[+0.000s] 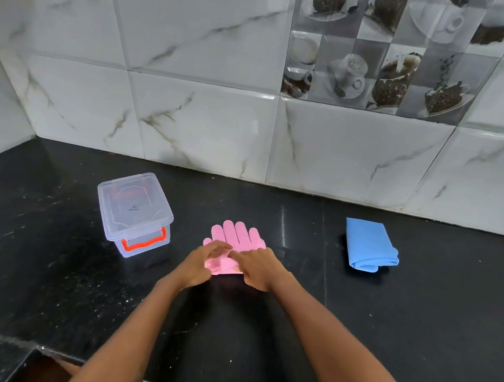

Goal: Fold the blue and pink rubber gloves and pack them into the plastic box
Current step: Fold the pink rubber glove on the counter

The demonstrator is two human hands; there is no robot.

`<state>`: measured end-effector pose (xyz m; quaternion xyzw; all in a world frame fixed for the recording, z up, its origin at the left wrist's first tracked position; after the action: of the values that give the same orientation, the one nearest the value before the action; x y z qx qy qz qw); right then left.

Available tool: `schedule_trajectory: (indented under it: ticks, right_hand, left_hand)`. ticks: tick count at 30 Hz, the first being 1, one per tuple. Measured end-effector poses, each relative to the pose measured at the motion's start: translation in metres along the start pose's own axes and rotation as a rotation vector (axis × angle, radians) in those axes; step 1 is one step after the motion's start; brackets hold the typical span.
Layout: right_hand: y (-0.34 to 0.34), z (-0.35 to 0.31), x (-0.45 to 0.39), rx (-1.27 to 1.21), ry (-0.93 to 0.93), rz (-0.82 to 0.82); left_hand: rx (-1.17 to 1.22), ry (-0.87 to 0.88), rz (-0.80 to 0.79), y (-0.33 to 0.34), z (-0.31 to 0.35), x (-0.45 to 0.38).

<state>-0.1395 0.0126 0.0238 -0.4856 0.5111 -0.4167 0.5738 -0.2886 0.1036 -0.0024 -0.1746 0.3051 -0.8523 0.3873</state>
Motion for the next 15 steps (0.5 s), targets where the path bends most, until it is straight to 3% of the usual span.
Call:
schedule_trajectory:
  ticks: [2,5,7,9,13,15]
  right_hand:
    - [-0.01,0.002,-0.014,-0.062,0.114,-0.159]
    - [-0.019,0.007,-0.043,-0.171,0.181,-0.386]
    - [-0.026,0.009,-0.059,-0.161,0.16,-0.41]
    - [-0.026,0.016,-0.073,-0.08,0.175,-0.314]
    - [-0.011,0.023,-0.084,0.074,0.22,0.078]
    - [0.004,0.025,-0.078,0.079,0.223,0.182]
  left_hand:
    - [-0.06,-0.124,-0.191,0.0,-0.005,-0.002]
    - [0.043,-0.217,0.023,0.006,-0.003,-0.009]
    - [0.107,-0.268,0.155,0.007,-0.001,-0.017]
    - [0.144,-0.316,0.184,0.007,-0.004,-0.026]
    - [0.174,-0.458,0.253,0.006,-0.011,-0.041]
    - [0.166,-0.495,0.248,0.004,-0.012,-0.048]
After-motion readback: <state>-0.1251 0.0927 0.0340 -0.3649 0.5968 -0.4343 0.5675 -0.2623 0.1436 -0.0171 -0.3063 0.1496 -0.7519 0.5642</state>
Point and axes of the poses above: each hand's wrist, its own x-axis away from the middle knuckle, its own y-axis out of the palm, z = x × y, the point moved 1 cm from there along -x, towards the middle knuckle, and after that the axes turned 8 degrees about z, right-handed, at the moved point
